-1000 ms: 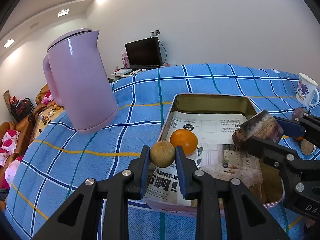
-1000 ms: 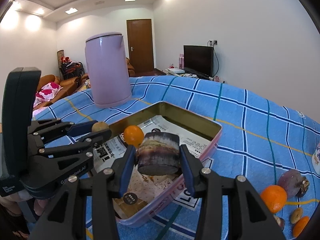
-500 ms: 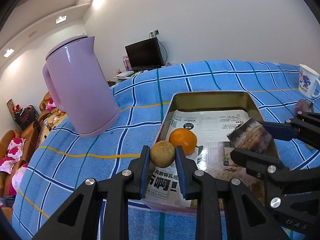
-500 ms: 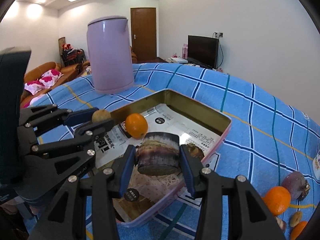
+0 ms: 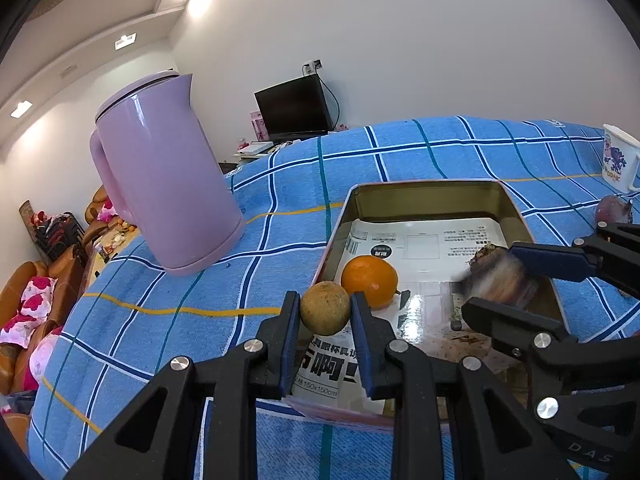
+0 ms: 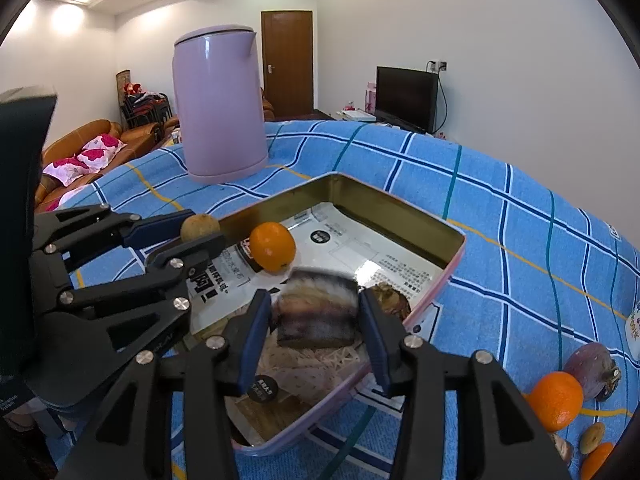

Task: Organize fruits
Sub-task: 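Open the right tool to drop the taro piece while the left drops the brown fruit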

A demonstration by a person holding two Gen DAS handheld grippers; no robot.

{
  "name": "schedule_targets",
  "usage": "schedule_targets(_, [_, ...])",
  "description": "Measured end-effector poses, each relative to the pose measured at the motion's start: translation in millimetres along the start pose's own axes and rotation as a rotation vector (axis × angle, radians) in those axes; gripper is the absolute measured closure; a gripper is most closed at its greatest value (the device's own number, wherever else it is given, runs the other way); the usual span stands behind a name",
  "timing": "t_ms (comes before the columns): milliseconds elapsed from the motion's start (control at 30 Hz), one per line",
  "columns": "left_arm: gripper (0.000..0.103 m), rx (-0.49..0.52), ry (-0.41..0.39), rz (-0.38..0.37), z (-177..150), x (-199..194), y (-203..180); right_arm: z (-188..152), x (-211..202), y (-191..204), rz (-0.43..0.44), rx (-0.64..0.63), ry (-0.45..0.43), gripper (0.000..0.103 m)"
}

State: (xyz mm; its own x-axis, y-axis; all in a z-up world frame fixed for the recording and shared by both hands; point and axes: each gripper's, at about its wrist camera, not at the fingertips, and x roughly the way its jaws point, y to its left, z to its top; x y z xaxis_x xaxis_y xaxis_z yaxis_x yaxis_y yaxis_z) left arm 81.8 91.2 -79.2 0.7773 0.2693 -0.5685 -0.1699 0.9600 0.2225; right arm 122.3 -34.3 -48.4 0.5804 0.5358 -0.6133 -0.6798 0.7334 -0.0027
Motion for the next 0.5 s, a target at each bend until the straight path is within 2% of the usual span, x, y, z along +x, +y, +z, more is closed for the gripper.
schedule_targets(233, [0.074, -0.037, 0.002, -0.022, -0.5, 0.0, 6.0, -1.0, -3.8, -2.4, -0.022, 0.02, -0.02, 0.039])
schedule_targets(300, [0.067, -0.047, -0.003, -0.016, -0.8, -1.3, 6.8, -1.0, -5.5, -2.9, -0.034, 0.025, -0.03, 0.035])
schedule_targets(367, [0.046, -0.069, -0.007, -0.005, -1.3, -2.1, 10.0, -1.0, -7.6, -5.6, -0.053, 0.043, -0.04, 0.023])
schedule_targets(433, [0.031, -0.091, -0.017, 0.0, -1.8, -3.9, 14.1, -1.6, -10.0, -12.1, -0.057, 0.075, -0.05, 0.015])
schedule_targets(500, [0.03, -0.097, -0.039, -0.001, -2.8, -8.2, 15.6, -2.4, -14.1, -16.7, -0.052, 0.099, -0.071, 0.011])
